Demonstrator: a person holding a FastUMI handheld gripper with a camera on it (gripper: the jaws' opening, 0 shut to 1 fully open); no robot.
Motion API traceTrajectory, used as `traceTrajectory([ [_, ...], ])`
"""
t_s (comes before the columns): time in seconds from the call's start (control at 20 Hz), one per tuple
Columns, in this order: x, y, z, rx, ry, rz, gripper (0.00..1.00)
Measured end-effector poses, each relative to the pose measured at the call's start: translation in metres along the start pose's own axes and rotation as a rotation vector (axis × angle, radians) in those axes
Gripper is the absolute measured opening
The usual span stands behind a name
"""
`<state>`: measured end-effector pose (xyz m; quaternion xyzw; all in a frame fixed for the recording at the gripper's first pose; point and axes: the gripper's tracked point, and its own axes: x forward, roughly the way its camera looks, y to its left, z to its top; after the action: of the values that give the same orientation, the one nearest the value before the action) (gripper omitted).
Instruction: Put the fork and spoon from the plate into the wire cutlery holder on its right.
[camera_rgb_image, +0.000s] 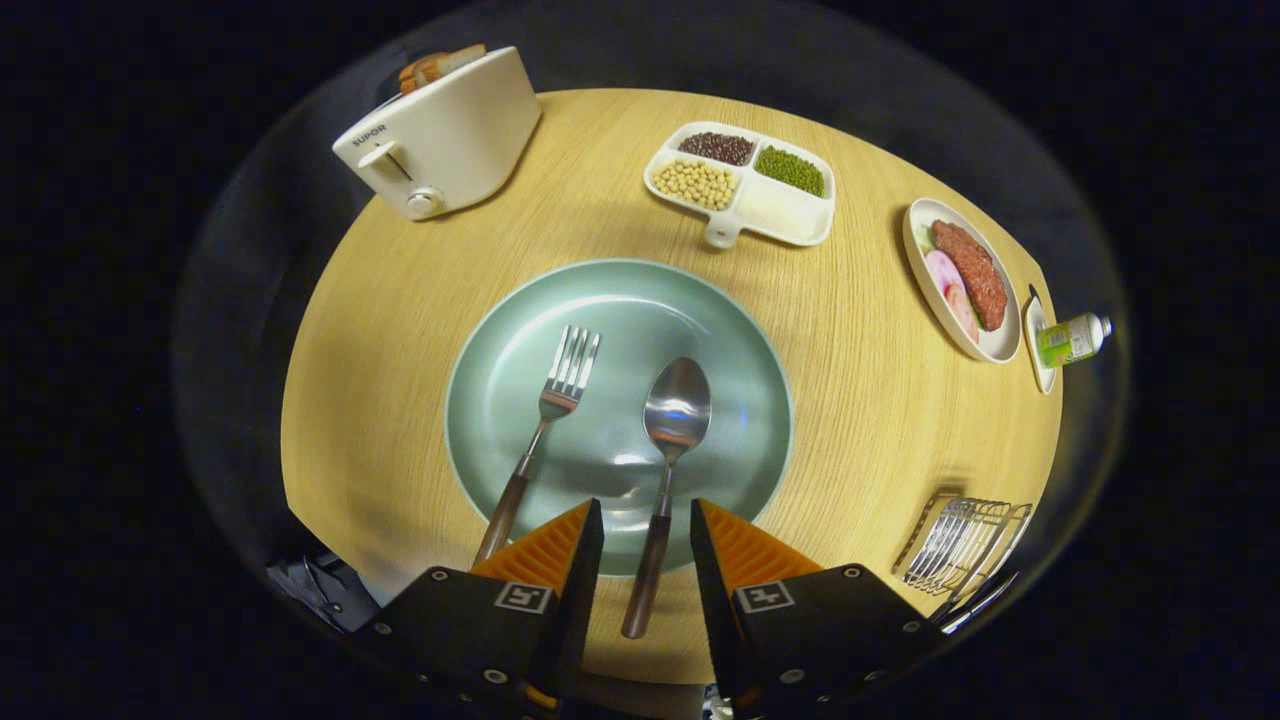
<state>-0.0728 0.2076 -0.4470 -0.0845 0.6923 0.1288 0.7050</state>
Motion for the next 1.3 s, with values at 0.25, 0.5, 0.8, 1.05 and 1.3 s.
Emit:
traceTrajectory([
  [0.25,0.020,-0.007,-0.009,0.044,0.092,-0.035,0.29],
  [0.5,0.031,-0.006,-0.016,0.094,0.142,-0.004,0.14],
  [0.8,0.030,-0.007,-0.011,0.120,0.124,0.053,0.05],
  [1.05,0.019,-0.010,-0.002,0.153,0.030,0.086,0.05],
  [1.3,-0.003,-0.016,0.009,0.168,-0.064,0.126,0.05],
])
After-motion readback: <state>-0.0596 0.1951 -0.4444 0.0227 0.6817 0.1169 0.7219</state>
